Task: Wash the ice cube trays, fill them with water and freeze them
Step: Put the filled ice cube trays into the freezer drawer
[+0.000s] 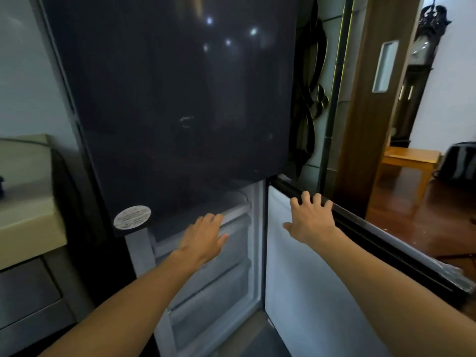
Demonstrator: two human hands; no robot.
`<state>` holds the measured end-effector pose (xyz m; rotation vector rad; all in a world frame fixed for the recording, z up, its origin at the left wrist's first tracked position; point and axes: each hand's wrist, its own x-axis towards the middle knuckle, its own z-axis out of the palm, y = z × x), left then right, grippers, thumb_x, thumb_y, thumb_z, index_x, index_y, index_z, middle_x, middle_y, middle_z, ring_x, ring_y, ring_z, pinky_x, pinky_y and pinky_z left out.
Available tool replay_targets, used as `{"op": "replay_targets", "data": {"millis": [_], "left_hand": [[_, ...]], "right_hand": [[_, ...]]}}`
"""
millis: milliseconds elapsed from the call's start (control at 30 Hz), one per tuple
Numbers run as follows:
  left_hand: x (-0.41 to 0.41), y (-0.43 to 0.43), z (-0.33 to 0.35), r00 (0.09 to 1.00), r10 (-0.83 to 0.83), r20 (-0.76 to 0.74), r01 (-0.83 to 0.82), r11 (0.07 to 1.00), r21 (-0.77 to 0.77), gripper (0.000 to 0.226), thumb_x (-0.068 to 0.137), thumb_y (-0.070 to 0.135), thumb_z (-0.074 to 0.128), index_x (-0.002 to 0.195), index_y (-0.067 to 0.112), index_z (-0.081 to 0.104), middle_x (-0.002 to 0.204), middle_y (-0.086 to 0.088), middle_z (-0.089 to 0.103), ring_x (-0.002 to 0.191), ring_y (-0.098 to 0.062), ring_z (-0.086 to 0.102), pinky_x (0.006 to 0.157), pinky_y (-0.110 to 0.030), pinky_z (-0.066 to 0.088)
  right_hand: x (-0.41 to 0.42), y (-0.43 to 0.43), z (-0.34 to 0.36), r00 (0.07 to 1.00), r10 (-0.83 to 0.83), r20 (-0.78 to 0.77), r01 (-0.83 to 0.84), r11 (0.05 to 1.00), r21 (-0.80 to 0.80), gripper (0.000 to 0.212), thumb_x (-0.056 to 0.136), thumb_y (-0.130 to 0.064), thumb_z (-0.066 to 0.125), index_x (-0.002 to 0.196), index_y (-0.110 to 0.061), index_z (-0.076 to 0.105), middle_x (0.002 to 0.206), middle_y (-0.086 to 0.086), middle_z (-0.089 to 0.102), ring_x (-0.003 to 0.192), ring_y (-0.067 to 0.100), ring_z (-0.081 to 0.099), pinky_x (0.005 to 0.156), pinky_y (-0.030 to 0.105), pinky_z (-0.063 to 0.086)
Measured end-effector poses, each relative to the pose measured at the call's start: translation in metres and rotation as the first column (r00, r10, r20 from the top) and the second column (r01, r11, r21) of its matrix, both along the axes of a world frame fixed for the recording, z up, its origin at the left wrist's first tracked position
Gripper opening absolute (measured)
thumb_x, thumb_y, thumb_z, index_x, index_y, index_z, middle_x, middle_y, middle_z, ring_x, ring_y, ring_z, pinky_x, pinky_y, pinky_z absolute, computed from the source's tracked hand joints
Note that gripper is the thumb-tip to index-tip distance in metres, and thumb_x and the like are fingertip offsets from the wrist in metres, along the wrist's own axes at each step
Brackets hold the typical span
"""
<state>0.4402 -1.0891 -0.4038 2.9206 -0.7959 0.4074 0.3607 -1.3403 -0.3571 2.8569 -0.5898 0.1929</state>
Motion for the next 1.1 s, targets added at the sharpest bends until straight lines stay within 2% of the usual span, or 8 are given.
{"op": "replay_targets", "data": {"millis": [233,400,533,667,767,933,1033,1100], "left_hand": [[0.064,-0.014,-0.030,0.974,0.207,-0.093,-0.195,0.973,0.124,0.070,0.094,0.049,0.058,0.153,0.023,0.031,0.154,-0.009,0.036,0.138,-0.034,0.040,0.113,-0.048,0.035],[0.070,-0.008,-0.037,0.954,0.283,-0.100,-0.262,0.947,0.186,0.059,0.099,0.036,0.055,0.151,0.021,0.033,0.144,-0.011,0.048,0.126,-0.031,0.051,0.101,-0.046,0.047],[0.063,-0.007,-0.035,0.965,0.208,-0.159,-0.194,0.976,0.104,0.033,0.098,0.022,0.054,0.131,0.017,0.055,0.132,-0.009,0.054,0.118,-0.029,0.055,0.096,-0.044,0.049],[0.034,-0.009,-0.044,0.976,0.031,-0.216,-0.026,0.999,0.027,0.036,0.098,0.028,0.057,0.132,0.017,0.055,0.131,-0.008,0.051,0.122,-0.029,0.052,0.099,-0.040,0.046],[0.007,-0.015,-0.046,0.974,-0.061,-0.218,0.064,0.998,0.007,0.033,0.098,0.031,0.056,0.129,0.018,0.056,0.125,-0.006,0.051,0.115,-0.027,0.051,0.094,-0.040,0.047],[-0.015,-0.011,-0.039,0.958,-0.165,-0.233,0.152,0.986,-0.069,0.036,0.099,0.025,0.053,0.136,0.023,0.054,0.129,-0.003,0.057,0.116,-0.025,0.056,0.099,-0.042,0.048],[-0.024,0.009,-0.029,0.964,-0.165,-0.210,0.139,0.982,-0.132,0.049,0.101,0.029,0.053,0.149,0.028,0.042,0.147,0.000,0.052,0.132,-0.024,0.050,0.110,-0.039,0.042],[-0.032,0.026,-0.018,0.975,-0.145,-0.169,0.124,0.984,-0.128,0.050,0.102,0.033,0.053,0.150,0.029,0.040,0.150,0.001,0.049,0.136,-0.023,0.048,0.110,-0.039,0.041]], "right_hand": [[0.028,-0.047,-0.032,0.992,-0.018,0.123,0.034,0.990,-0.138,0.090,0.090,-0.073,0.051,0.158,-0.020,0.024,0.164,0.018,0.022,0.148,0.046,0.021,0.115,0.067,0.020],[0.028,-0.065,-0.039,0.985,0.006,0.172,0.021,0.987,-0.157,0.089,0.091,-0.072,0.051,0.158,-0.020,0.026,0.165,0.018,0.022,0.151,0.045,0.018,0.120,0.067,0.016],[0.030,-0.064,-0.041,0.986,-0.019,0.165,0.045,0.987,-0.153,0.090,0.092,-0.070,0.052,0.159,-0.018,0.022,0.167,0.019,0.016,0.153,0.048,0.012,0.121,0.067,0.011],[0.028,-0.063,-0.039,0.988,-0.035,0.147,0.055,0.990,-0.133,0.092,0.092,-0.068,0.053,0.161,-0.018,0.018,0.169,0.018,0.009,0.155,0.047,0.005,0.122,0.066,0.007],[0.023,-0.051,-0.036,0.987,-0.032,0.159,0.046,0.996,-0.080,0.092,0.092,-0.067,0.055,0.161,-0.019,0.018,0.169,0.018,0.010,0.155,0.044,0.005,0.122,0.066,0.009],[0.008,-0.004,-0.019,0.959,0.147,0.244,-0.141,0.989,-0.041,0.077,0.098,-0.058,0.051,0.158,-0.018,0.024,0.169,0.017,0.013,0.155,0.041,0.012,0.122,0.059,0.016],[-0.005,0.035,-0.001,0.886,0.299,0.355,-0.322,0.947,0.006,0.063,0.101,-0.050,0.054,0.150,-0.014,0.039,0.164,0.016,0.026,0.150,0.036,0.026,0.119,0.049,0.029],[-0.012,0.064,0.014,0.823,0.376,0.426,-0.433,0.900,0.041,0.055,0.101,-0.044,0.056,0.144,-0.012,0.047,0.158,0.013,0.036,0.142,0.034,0.038,0.113,0.045,0.036]]}}
